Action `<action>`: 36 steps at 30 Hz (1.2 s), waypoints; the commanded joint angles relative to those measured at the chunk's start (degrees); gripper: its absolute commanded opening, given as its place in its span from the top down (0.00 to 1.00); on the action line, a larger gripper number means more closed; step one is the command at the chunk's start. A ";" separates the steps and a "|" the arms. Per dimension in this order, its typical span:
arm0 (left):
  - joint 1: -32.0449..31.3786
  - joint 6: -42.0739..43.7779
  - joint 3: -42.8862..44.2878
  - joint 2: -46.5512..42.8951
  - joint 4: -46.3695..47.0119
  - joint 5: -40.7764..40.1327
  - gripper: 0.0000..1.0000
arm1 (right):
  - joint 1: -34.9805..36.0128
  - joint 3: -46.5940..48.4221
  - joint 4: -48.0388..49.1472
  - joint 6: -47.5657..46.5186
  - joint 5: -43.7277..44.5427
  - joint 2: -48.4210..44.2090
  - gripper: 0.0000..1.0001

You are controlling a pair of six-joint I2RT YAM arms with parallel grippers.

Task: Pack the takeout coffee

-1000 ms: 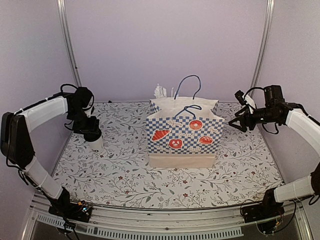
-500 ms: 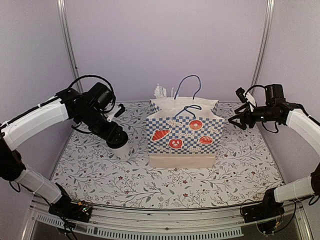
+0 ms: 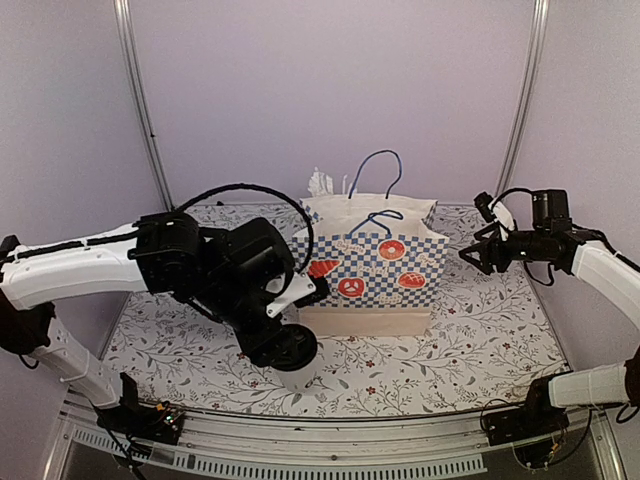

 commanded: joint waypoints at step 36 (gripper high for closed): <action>-8.75 20.13 33.37 37.60 3.14 3.29 0.40 | -1.28 -2.85 4.27 -2.82 2.84 -1.72 0.25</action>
